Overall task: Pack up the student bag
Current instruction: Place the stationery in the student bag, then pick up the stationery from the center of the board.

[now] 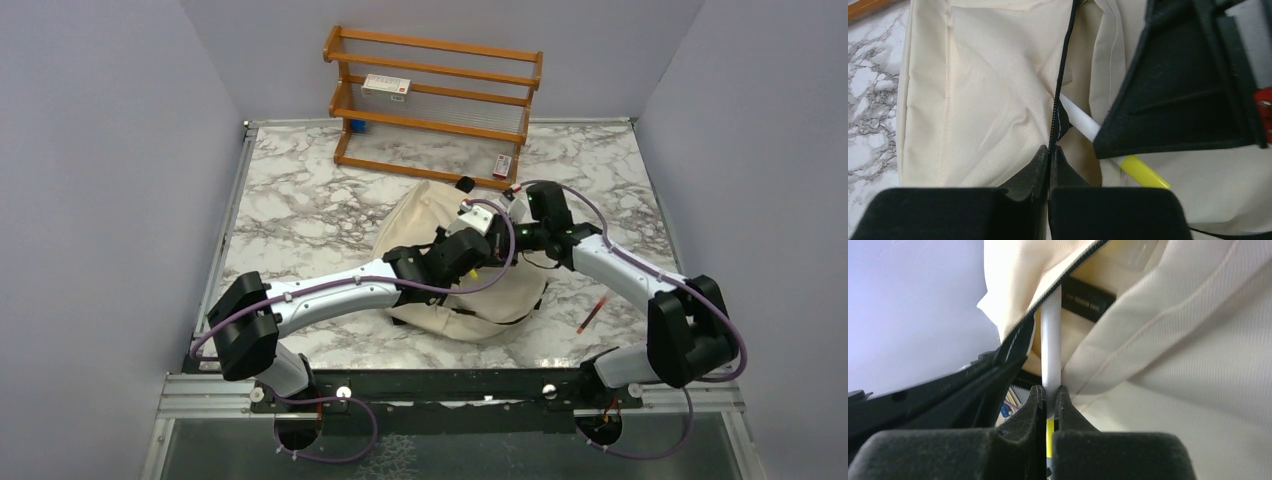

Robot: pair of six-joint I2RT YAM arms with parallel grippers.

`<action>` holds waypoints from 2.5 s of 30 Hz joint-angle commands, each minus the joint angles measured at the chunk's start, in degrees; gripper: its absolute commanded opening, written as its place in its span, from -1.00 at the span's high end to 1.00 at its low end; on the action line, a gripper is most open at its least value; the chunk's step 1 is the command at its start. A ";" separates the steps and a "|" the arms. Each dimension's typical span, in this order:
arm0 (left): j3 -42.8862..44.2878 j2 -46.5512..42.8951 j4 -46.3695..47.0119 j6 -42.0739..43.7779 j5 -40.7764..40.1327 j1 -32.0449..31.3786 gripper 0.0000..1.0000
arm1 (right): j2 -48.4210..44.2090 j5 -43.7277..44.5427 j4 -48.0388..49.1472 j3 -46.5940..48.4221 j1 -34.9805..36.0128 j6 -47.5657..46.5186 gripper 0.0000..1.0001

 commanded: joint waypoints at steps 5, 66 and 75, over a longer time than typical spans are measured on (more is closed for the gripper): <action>-1.47 -2.64 5.77 -1.69 3.87 -0.28 1.00 | 9.62 -0.22 14.12 3.50 1.79 5.01 0.99; -15.47 -5.87 20.40 1.67 13.61 3.56 1.00 | -20.06 61.56 -37.85 -0.84 -13.03 0.80 -0.51; -18.16 -7.55 24.38 1.26 16.87 3.72 1.00 | -12.31 60.41 -43.26 -1.04 -20.89 2.88 -0.57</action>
